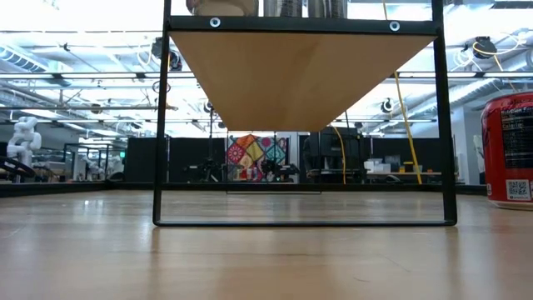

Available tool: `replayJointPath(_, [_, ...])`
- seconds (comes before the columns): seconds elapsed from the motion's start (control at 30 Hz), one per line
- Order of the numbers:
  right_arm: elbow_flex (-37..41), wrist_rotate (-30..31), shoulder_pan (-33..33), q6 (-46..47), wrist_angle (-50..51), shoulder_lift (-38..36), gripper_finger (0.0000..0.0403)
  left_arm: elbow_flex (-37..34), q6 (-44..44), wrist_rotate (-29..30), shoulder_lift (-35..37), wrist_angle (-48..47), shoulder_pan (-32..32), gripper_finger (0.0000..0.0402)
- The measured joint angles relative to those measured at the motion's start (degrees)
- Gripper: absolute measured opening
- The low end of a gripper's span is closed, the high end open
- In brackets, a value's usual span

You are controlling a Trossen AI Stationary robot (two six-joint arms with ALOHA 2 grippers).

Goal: Place canned beverage on shelf
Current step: Put the top red black soda can on the shelf

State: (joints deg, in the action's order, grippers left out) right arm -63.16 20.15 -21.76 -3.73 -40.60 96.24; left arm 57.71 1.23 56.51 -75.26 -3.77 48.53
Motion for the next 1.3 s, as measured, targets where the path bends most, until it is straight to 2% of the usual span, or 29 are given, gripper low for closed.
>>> replayJointPath(0.43, [0.00, 0.82, 0.07, 0.02, 0.59, 0.83, 0.0277, -0.02, 0.45, -0.02, -0.02, -0.30, 0.00, 0.0391])
replayJointPath(0.7, [0.00, 3.15, 0.07, 0.03, 3.02, 0.88, 0.0277, -0.04, 4.45, -0.04, -0.02, -3.82, 0.00, 0.0391])
replayJointPath(1.3, [0.00, 3.81, 0.07, 0.38, 4.41, 0.88, 0.0277, -0.04, 4.51, -0.04, -0.04, -4.11, -0.02, 0.0391])
